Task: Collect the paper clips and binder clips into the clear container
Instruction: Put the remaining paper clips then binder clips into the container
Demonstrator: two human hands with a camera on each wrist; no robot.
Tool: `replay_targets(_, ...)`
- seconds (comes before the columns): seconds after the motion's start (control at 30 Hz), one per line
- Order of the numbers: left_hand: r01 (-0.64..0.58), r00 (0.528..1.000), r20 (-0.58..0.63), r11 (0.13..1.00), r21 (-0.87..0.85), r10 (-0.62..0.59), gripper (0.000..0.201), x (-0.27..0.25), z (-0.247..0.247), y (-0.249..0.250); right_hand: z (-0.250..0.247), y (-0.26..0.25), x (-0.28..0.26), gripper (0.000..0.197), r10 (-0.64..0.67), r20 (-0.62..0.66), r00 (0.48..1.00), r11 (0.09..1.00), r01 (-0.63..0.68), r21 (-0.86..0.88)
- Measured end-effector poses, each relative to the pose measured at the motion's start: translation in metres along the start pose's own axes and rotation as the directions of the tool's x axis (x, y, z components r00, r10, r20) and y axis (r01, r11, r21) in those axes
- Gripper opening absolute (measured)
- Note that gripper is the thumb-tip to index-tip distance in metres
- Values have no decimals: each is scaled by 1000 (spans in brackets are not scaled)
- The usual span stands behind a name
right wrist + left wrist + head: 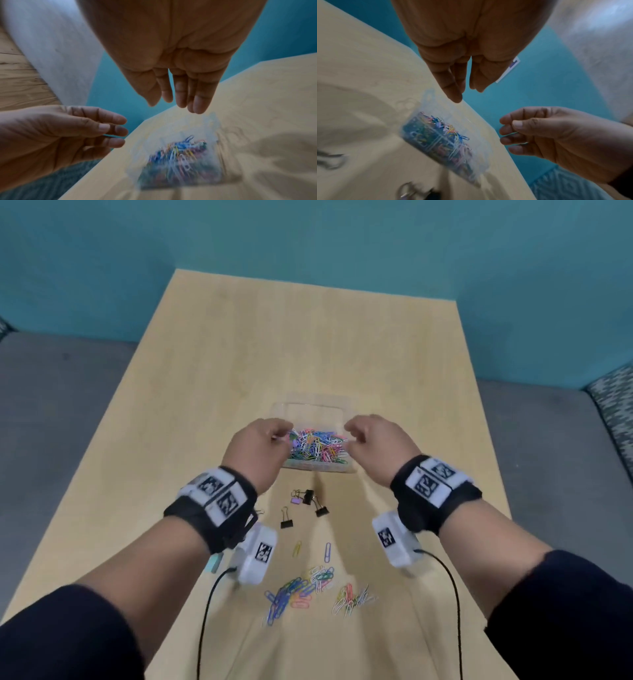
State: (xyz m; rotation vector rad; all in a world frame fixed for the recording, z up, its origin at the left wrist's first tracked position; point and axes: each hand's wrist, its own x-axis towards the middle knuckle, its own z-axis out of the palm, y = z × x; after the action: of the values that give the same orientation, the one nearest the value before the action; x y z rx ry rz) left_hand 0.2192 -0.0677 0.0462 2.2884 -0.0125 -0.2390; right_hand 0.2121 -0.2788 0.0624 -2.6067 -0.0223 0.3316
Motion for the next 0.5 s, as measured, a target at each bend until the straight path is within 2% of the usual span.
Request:
replay_targets(0.07,-107,994,22,988,109,105,26,-36,2,-15,16,7,-35,30,-72,27,997,995,74,-64)
replay_targets(0.13,-258,961,151,950,178,233,24,-78,13,-30,42,13,-71,30,-169,148,974,968,192,-163)
replay_targets(0.23,-475,860,375,810,343,345,31,-121,40,-56,80,19,-112,36,-317,314,895,890,395,-226)
replay_targets(0.3,-581,797,482,681,446,364,43,-131,55,-71,100,27,-124,54,-382,386,839,829,496,-258)
replay_targets(0.37,-619,773,525,607,498,357,45,-133,63,-83,110,36,-132,68,-377,445,812,782,536,-317)
replay_targets(0.43,-611,773,544,615,499,327,42,-136,63,-90,112,40,-141,72,-348,461,817,762,533,-369)
replay_targets(0.5,-629,758,570,587,509,317,41,-144,61,-97,111,42,-152,69,-340,474,812,752,538,-382)
